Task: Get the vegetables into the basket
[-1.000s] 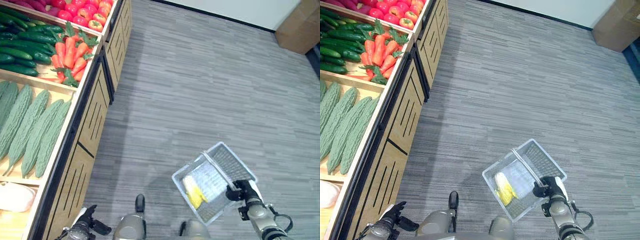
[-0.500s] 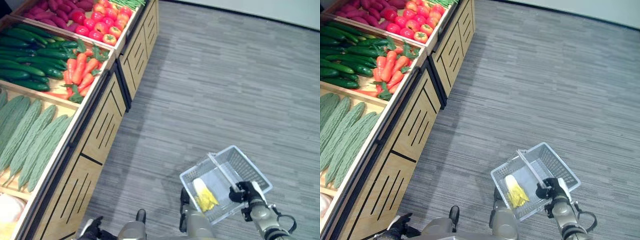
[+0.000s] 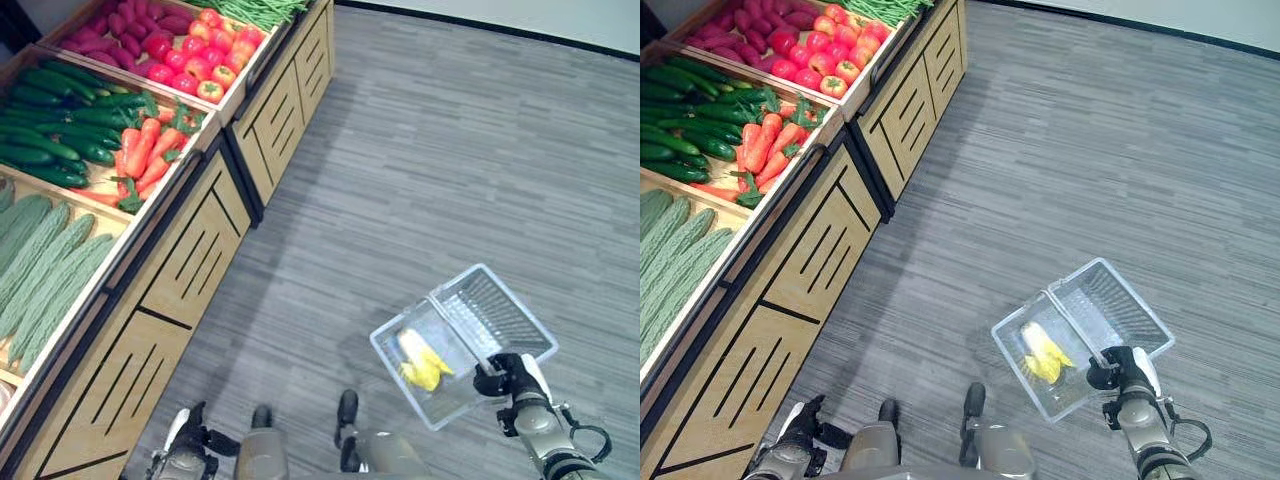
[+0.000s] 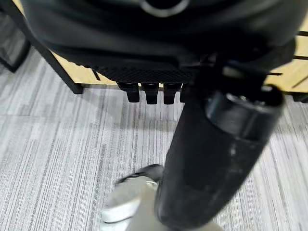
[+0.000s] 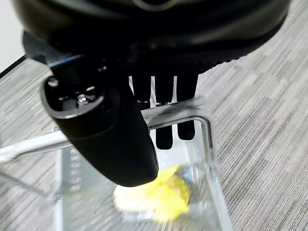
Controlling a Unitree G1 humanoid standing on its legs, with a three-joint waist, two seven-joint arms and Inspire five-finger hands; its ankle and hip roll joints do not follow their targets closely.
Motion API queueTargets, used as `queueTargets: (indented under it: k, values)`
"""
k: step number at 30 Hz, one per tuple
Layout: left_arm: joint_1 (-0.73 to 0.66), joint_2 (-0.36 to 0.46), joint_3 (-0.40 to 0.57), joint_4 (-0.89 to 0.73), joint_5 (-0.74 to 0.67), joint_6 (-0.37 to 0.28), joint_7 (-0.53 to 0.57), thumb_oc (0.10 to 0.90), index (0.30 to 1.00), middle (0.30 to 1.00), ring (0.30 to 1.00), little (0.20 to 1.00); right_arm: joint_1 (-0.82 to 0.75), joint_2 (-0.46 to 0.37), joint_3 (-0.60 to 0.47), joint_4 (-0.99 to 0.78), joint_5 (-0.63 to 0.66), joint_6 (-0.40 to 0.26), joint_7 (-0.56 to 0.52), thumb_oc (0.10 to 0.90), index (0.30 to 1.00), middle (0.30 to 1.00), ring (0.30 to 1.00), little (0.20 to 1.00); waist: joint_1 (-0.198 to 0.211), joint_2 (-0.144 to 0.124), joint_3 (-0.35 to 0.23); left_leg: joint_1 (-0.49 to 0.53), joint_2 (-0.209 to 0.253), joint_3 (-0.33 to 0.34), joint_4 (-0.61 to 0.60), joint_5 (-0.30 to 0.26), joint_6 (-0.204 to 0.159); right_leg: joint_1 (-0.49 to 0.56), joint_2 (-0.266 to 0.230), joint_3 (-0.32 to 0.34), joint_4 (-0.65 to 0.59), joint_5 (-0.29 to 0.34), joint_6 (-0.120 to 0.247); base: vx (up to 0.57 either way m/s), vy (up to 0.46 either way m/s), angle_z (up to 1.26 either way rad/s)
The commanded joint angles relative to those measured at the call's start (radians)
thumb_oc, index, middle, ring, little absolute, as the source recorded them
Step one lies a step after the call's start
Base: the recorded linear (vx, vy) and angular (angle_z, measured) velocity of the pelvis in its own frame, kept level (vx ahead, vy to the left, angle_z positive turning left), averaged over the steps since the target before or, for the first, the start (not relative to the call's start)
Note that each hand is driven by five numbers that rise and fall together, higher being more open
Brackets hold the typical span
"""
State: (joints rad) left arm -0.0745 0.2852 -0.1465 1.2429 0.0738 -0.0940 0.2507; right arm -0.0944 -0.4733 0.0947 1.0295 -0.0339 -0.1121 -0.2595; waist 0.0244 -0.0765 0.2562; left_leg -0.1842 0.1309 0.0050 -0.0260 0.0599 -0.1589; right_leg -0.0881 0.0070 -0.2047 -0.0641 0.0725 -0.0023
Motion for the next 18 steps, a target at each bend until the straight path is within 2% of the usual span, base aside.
queueTargets:
  k: [1,4,6,8,10,11,12,15,16,17,18]
  values:
    - [-0.005,0.040,-0.033,-0.047,0.034,-0.042,0.075,0.900,1.000,1.000,1.000,1.000,-0.018,-0.073,-0.040,-0.071,0.035,-0.088,-0.082,0.400,0.300,0.300,0.300,0.300,0.038,0.017,-0.013,-0.115,-0.011,-0.037,0.019,0.151,0.057,0.041,-0.062,0.079,0.148,-0.086,0.089,0.23,0.027,-0.40]
    - [0.001,0.057,-0.083,-0.073,0.103,-0.050,0.088,0.900,1.000,1.000,1.000,1.000,-0.022,-0.063,-0.028,-0.075,0.031,-0.097,-0.085,0.400,0.300,0.300,0.300,0.300,0.058,0.010,-0.011,-0.118,-0.018,-0.057,0.027,0.160,0.052,0.085,-0.053,0.118,0.148,-0.114,0.092,0.30,0.103,-0.76]
    - [0.011,0.073,-0.096,-0.069,0.119,-0.050,0.086,0.900,1.000,1.000,1.000,1.000,-0.017,-0.043,-0.019,-0.066,0.031,-0.100,-0.088,0.400,0.300,0.300,0.300,0.300,0.070,-0.007,-0.022,-0.113,-0.031,-0.032,0.061,0.125,0.080,0.127,-0.075,0.143,0.157,-0.136,0.109,0.39,0.201,-1.01]
    - [0.013,0.075,-0.091,-0.060,0.117,-0.047,0.089,0.900,1.000,1.000,1.000,1.000,-0.014,-0.035,-0.015,-0.068,0.030,-0.098,-0.089,0.400,0.300,0.300,0.300,0.300,0.074,-0.015,-0.025,-0.106,-0.038,-0.025,0.070,0.110,0.090,0.130,-0.086,0.153,0.162,-0.136,0.114,0.18,0.130,-0.51]
    - [0.001,0.091,-0.087,-0.053,0.114,-0.046,0.083,0.900,1.000,1.000,1.000,1.000,-0.016,-0.015,-0.009,-0.073,0.029,-0.091,-0.085,0.400,0.300,0.300,0.300,0.300,0.077,-0.045,-0.032,-0.115,-0.064,0.009,0.144,0.046,0.117,0.127,-0.130,0.182,0.173,-0.094,0.143,0.28,0.221,-0.35]
    - [0.001,0.091,-0.087,-0.053,0.114,-0.046,0.083,0.900,1.000,1.000,1.000,1.000,-0.016,-0.015,-0.009,-0.073,0.029,-0.091,-0.085,0.400,0.300,0.300,0.300,0.300,0.078,-0.046,-0.032,-0.115,-0.064,0.011,0.145,0.045,0.117,0.127,-0.130,0.183,0.173,-0.094,0.144,0.30,0.273,-0.44]
    - [-0.007,0.099,-0.080,-0.047,0.105,-0.046,0.076,0.900,1.000,1.000,1.000,1.000,-0.018,-0.008,-0.010,-0.068,0.031,-0.085,-0.082,0.400,0.300,0.300,0.300,0.300,0.079,-0.062,-0.033,-0.122,-0.082,0.027,0.175,0.012,0.129,0.119,-0.155,0.197,0.176,-0.052,0.158,0.19,0.191,-0.36]
    - [-0.013,0.107,-0.076,-0.044,0.102,-0.044,0.075,0.900,1.000,1.000,1.000,1.000,-0.021,0.000,-0.012,-0.061,0.033,-0.081,-0.080,0.400,0.300,0.300,0.300,0.300,0.082,-0.071,-0.034,-0.126,-0.090,0.041,0.192,-0.015,0.139,0.106,-0.170,0.206,0.178,-0.020,0.167,0.13,0.153,-0.22]
    - [-0.017,0.110,-0.066,-0.033,0.097,-0.042,0.075,0.900,1.000,1.000,1.000,1.000,-0.027,0.007,-0.013,-0.048,0.036,-0.078,-0.079,0.400,0.300,0.300,0.300,0.300,0.082,-0.082,-0.033,-0.125,-0.099,0.056,0.195,-0.036,0.151,0.093,-0.187,0.205,0.182,0.029,0.180,0.13,0.174,-0.18]
    - [-0.017,0.110,-0.066,-0.033,0.097,-0.042,0.075,0.900,1.000,1.000,1.000,1.000,-0.028,0.007,-0.013,-0.047,0.036,-0.078,-0.079,0.400,0.300,0.300,0.300,0.300,0.082,-0.082,-0.033,-0.125,-0.099,0.056,0.196,-0.037,0.151,0.093,-0.188,0.205,0.181,0.030,0.180,0.12,0.166,-0.19]
    - [-0.019,0.112,-0.061,-0.030,0.092,-0.040,0.077,0.900,1.000,1.000,1.000,1.000,-0.031,0.009,-0.009,-0.052,0.035,-0.076,-0.078,0.400,0.300,0.300,0.300,0.300,0.082,-0.086,-0.032,-0.122,-0.101,0.063,0.192,-0.040,0.155,0.086,-0.192,0.204,0.186,0.056,0.185,0.08,0.095,-0.11]
